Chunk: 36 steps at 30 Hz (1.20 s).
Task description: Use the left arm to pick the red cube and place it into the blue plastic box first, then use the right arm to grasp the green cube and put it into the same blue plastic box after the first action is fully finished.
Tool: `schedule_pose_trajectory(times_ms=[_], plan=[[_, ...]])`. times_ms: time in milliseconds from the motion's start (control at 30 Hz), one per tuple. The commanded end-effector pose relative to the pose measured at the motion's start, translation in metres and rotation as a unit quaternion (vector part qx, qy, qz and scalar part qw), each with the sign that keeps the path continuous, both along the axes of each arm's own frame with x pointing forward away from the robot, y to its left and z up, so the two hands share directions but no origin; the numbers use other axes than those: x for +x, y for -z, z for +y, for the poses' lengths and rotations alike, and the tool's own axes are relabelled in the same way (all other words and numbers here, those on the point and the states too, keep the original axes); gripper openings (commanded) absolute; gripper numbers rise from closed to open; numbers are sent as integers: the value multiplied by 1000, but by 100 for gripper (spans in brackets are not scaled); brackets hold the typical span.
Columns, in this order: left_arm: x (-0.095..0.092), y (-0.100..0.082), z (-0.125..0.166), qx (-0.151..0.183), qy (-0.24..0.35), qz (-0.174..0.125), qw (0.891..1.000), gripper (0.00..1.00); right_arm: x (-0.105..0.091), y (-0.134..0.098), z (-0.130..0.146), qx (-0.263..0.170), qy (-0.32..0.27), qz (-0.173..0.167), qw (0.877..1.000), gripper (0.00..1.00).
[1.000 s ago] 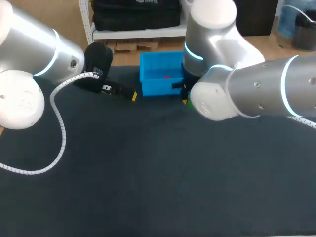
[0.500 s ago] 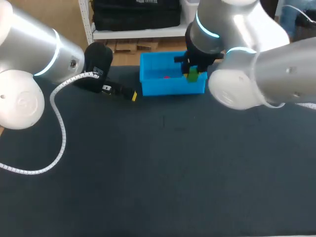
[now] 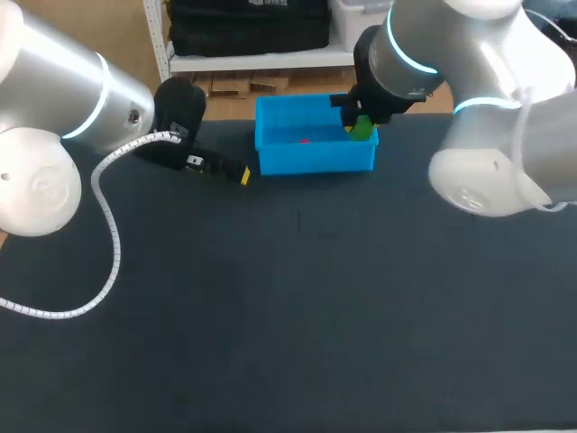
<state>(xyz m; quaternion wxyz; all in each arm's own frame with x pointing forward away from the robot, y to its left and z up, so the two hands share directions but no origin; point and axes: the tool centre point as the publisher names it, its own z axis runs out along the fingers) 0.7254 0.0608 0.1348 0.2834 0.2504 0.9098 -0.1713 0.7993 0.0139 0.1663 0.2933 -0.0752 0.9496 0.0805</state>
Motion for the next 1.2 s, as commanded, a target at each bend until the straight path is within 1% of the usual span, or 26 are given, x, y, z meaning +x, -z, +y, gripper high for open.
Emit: schedule_pose_trajectory(times_ms=[33, 200, 400, 667, 967, 1200], plan=[[1, 1, 1, -2, 2, 0, 1000, 100, 1, 7, 1, 11, 6, -54, 998, 0], [1, 1, 1, -2, 2, 0, 1000, 100, 8, 12, 6, 6, -1, -47, 999, 0], [1, 1, 1, -2, 2, 0, 1000, 100, 31, 19, 16, -6, -12, -41, 999, 0], [1, 1, 1, -2, 2, 0, 1000, 100, 69, 38, 28, -9, -18, -26, 999, 0], [1, 1, 1, -2, 2, 0, 1000, 100, 116, 43, 36, -15, -17, -27, 999, 0], [1, 1, 1, -2, 2, 0, 1000, 100, 144, 51, 38, -28, -13, -19, 999, 0]])
